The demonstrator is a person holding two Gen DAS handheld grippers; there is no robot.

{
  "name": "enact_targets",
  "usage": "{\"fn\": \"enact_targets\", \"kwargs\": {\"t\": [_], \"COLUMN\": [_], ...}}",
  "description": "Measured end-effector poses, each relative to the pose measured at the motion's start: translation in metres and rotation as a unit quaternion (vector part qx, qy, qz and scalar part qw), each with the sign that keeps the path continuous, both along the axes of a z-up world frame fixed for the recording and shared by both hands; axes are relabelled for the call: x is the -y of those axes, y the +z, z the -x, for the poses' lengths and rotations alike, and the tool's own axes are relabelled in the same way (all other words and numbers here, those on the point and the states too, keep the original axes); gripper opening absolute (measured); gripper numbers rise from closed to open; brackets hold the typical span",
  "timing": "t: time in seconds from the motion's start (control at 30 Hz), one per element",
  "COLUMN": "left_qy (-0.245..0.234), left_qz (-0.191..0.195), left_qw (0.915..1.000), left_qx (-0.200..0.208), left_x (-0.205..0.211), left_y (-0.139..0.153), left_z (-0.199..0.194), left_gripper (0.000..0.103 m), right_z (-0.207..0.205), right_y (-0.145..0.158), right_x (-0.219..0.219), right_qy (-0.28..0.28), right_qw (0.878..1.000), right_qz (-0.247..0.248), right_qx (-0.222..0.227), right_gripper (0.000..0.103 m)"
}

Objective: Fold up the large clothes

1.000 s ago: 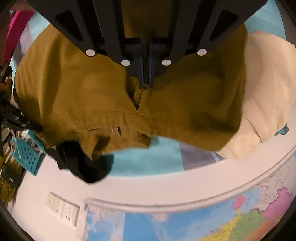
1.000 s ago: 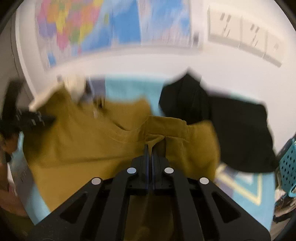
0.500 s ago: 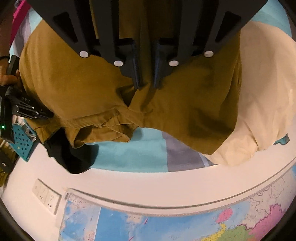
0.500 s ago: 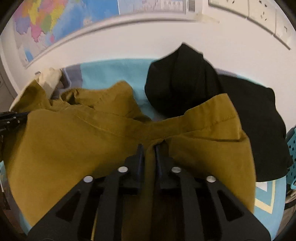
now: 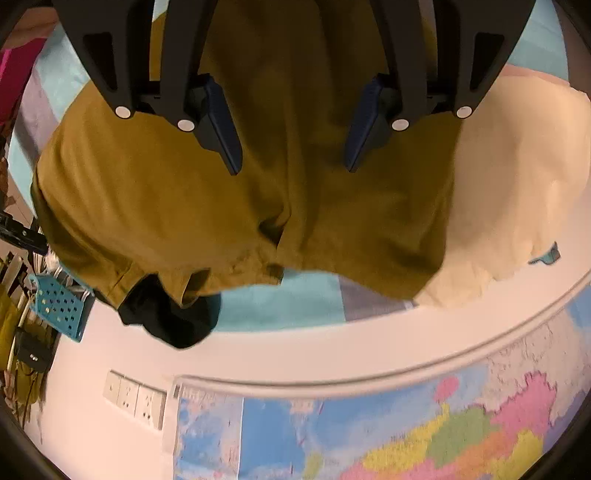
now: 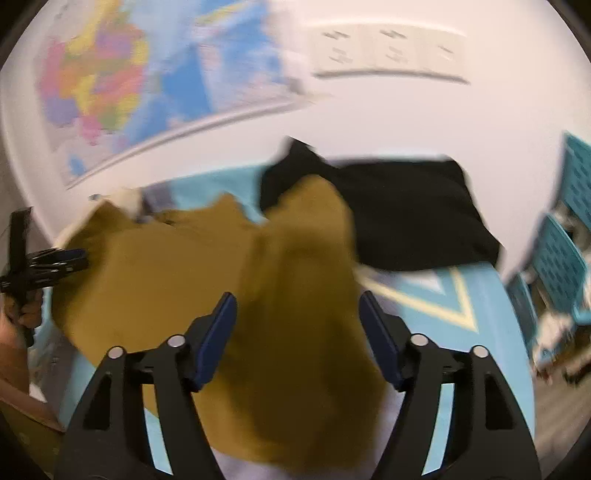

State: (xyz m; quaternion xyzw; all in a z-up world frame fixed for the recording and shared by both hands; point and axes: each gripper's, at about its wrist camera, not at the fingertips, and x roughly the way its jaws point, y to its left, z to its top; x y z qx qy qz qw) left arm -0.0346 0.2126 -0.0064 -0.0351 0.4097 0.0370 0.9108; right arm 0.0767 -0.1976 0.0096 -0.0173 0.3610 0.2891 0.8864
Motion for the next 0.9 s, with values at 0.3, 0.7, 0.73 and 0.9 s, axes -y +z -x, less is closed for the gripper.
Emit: {"fn": "enact_targets", "kwargs": {"t": [0.3,0.7,0.73,0.9], "left_qy": [0.017,0.023,0.023,0.02], "left_qz": [0.021,0.02,0.019,0.03], "left_qw": [0.9996,0.9995,0.9995,0.9993], "left_qx": [-0.003,-0.006,-0.007,-0.011], "left_x": [-0.004,-0.007,-0.007,-0.008], "left_y": [-0.005,-0.012,-0.012,-0.015], "left_z": [0.005,0.009,0.009,0.011], "left_gripper": [0.061,0.064,0.064,0.062], "right_z": [0.021,0.046,0.049,0.042], "right_y": [-0.038,-0.032,-0.019,0.014], "right_x": [0.048,0.077,0.078,0.072], "right_qy": [-0.017,-0.014,-0.018,-0.052], "right_qw": [0.993,0.989,0.991,0.994], "right_qz": [-0.095,-0.138,-0.131,-0.08], "right_qx": [-0.072,-0.046,-0.024,0.054], "right_gripper": [0.065,0.005,0.004,0.003]}}
